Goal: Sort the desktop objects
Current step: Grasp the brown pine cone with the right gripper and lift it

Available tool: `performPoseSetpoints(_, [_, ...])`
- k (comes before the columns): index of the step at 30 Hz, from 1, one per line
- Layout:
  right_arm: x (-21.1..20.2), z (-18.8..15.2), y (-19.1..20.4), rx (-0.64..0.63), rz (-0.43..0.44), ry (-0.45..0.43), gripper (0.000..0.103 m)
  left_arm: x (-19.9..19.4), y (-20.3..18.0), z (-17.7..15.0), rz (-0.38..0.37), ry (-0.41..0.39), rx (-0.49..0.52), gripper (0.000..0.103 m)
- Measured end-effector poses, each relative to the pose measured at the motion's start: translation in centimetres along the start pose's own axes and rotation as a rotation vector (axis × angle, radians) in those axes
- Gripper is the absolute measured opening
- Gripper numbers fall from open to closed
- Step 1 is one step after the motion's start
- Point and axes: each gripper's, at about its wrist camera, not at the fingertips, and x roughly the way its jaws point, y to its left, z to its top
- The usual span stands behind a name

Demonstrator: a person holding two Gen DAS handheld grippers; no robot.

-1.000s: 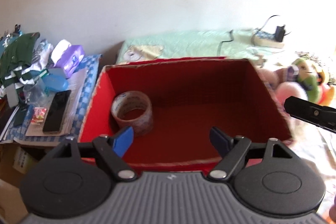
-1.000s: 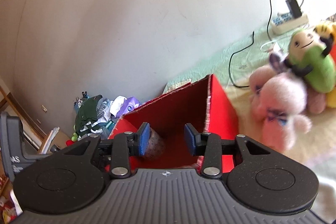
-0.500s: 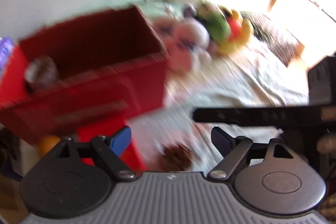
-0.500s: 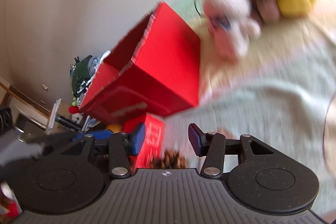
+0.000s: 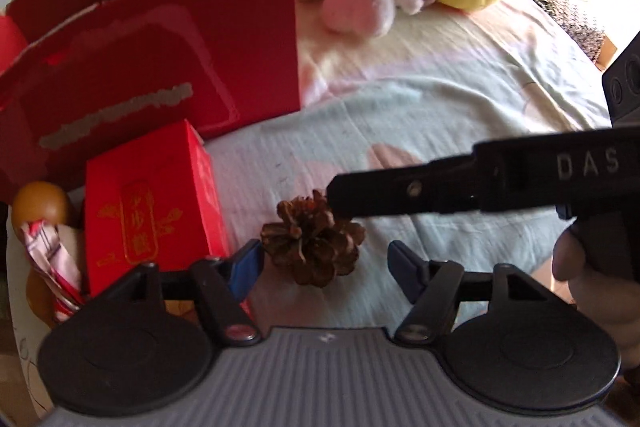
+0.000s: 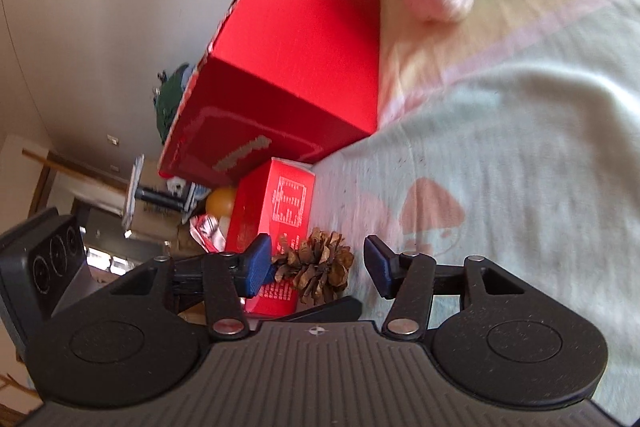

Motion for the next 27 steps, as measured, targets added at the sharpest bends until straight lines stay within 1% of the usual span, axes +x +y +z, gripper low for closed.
performPoseSetpoints(3, [0.6,0.1,-0.2,-0.001,-0.004,0.031,0.057,0.6,0.0,0.0,0.0,0.015,-0.005,0.059])
performPoseSetpoints(4, [0.8,0.1,-0.3,0.0,-0.005,0.045,0.056,0.6,-0.2,0.0,0.009,0.004,0.002,0.058])
performPoseSetpoints(7, [0.8,0.1,-0.2,-0.01,0.003,0.07,0.054,0.6,-0.6,0.2,0.016,-0.002,0.01,0.057])
performPoseSetpoints(13, [-0.6,0.2,-0.6,-0.003,-0.019,0.068,0.052,0.7,-1.1,0.6,-0.019,0.004,0.011,0.056])
performPoseSetpoints(15, [-1.6,0.3,-0.7,0.01,-0.023,0.051,0.052,0.7,-1.7,0.9,-0.027,-0.003,0.029,0.056])
performPoseSetpoints(19, [-4.0,0.9,-0.5,0.022,-0.032,-0.005,0.052,-0.4,-3.1,1.9,-0.054,-0.048,0.069,0.056])
performPoseSetpoints(21, [-5.3,1.5,0.1,0.008,-0.034,-0.038,0.052,-1.2,-3.7,2.6,-0.069,-0.08,0.086,0.056])
performPoseSetpoints(24, [-6.7,2.9,1.8,-0.038,-0.04,-0.087,0.052,-2.9,-4.0,4.1,-0.09,-0.15,0.106,0.056])
performPoseSetpoints(27, [-7.4,5.1,4.6,-0.114,-0.033,-0.131,0.052,-5.3,-3.6,6.1,-0.087,-0.237,0.127,0.056])
